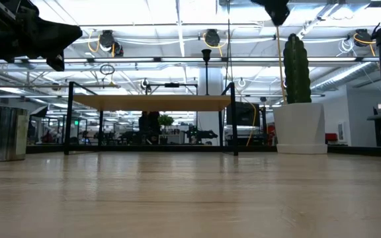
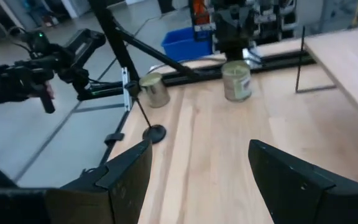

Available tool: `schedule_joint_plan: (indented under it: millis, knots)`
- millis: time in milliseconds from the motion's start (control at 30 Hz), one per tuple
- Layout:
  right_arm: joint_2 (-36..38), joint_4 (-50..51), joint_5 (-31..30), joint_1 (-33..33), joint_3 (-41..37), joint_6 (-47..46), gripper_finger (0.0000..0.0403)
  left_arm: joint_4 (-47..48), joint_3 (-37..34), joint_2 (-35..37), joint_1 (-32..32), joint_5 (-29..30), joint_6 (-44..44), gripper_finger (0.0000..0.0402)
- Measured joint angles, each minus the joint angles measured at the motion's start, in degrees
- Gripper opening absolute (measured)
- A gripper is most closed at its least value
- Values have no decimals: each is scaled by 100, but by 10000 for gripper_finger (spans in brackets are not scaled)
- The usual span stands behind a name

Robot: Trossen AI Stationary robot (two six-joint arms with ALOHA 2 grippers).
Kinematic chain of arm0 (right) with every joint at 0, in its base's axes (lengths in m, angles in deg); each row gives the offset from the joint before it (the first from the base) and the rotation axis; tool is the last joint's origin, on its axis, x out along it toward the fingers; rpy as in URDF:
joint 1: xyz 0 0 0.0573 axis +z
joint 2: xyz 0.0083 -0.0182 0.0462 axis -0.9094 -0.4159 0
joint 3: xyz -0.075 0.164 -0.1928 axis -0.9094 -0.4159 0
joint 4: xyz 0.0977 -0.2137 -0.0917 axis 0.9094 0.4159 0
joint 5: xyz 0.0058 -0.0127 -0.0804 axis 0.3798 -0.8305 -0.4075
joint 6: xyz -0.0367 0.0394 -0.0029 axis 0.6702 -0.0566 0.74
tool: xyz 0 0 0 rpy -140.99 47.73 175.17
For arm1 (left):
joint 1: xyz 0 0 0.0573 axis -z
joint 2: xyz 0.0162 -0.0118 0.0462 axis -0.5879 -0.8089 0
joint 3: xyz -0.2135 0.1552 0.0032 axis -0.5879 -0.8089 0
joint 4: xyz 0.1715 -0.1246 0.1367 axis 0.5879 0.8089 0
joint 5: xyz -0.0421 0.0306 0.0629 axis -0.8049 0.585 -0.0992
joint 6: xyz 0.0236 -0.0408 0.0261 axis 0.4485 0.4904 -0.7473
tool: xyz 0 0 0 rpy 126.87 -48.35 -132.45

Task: Pick & Place candle stick holders
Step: Align the right black candle holder with the other black candle holder on the shelf

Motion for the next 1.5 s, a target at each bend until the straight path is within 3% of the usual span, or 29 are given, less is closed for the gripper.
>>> schedule_joint_plan:
  millis: [333,667,1000,1433,1500]
  knots:
    - [43,560,-2272,2141,0,-857,263,0,0,0,0,0,-4,37]
    - [-235,425,-3643,3758,4,-1781,263,0,0,2,0,2,-67,37]
    - [-907,398,-4385,4708,4,-2865,263,0,0,0,2,7,-240,37]
    - [-1109,480,-4393,5627,4,-2884,263,-3,0,2,1,2,157,37]
    - [-1109,643,-4631,5807,4,-2892,263,-4,0,2,2,2,143,37]
